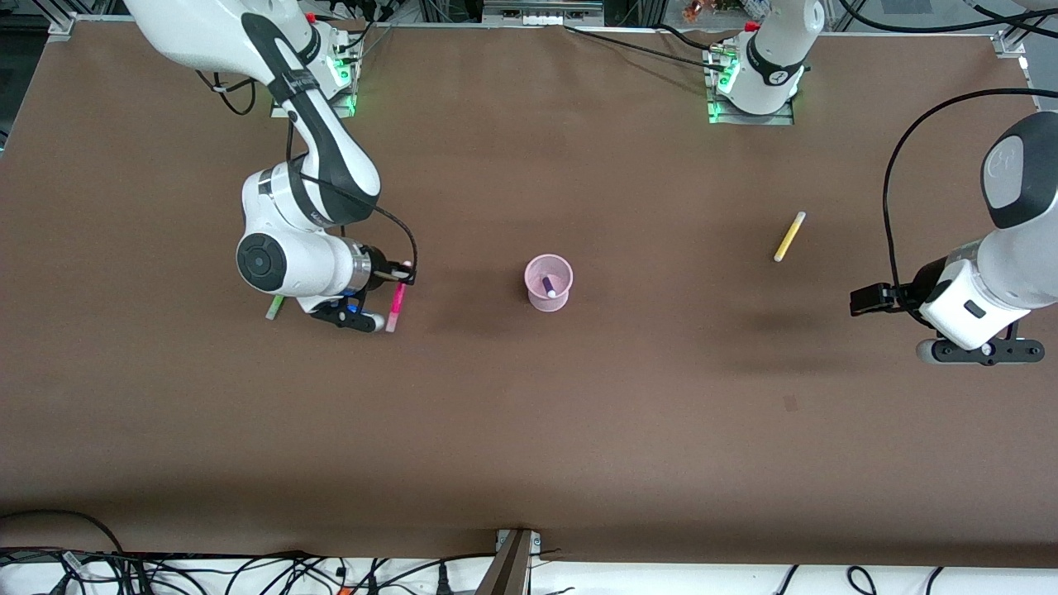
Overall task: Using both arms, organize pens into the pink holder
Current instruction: 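Carry the magenta pen with the right gripper over the pink cup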
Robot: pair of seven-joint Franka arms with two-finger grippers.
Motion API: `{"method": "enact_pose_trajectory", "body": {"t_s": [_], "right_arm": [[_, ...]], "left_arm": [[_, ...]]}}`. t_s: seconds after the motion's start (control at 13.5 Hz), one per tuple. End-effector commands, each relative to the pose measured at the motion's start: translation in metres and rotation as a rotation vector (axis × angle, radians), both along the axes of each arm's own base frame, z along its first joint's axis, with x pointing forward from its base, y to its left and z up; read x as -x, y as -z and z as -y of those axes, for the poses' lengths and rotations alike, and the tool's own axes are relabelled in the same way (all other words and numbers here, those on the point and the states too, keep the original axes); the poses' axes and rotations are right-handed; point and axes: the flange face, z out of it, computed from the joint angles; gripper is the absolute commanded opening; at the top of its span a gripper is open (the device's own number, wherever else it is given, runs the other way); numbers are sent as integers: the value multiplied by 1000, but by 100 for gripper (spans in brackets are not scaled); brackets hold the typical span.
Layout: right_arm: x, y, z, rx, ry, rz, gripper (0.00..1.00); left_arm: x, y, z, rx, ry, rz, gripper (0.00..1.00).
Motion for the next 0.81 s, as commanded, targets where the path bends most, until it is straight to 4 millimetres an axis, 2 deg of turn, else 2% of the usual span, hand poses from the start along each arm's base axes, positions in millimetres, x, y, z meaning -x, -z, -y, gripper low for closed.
{"method": "enact_pose_trajectory", "body": {"t_s": [0.0, 0.07, 0.15, 0.3, 0.37, 0.52, 0.74], "right_arm": [[11, -27, -35, -113, 108, -162, 0], [16, -31, -49, -156, 167, -220, 0], [24, -39, -73, -185, 234, -273, 0], [23, -65, -105, -216, 411, -367, 0], [23, -71, -118, -228, 516, -416, 0], [24, -73, -137, -267, 654, -502, 0], [35, -58, -165, -270, 675, -478, 0]], "left_arm": [[17, -12, -3, 21, 32, 53, 100], [15, -14, -3, 26, 30, 60, 100], [12, -19, -3, 26, 34, 74, 100], [10, -21, -1, 27, 36, 81, 100], [10, -21, -1, 27, 36, 81, 100], [10, -21, 0, 27, 39, 81, 100], [12, -19, 1, 26, 35, 70, 100]]}}
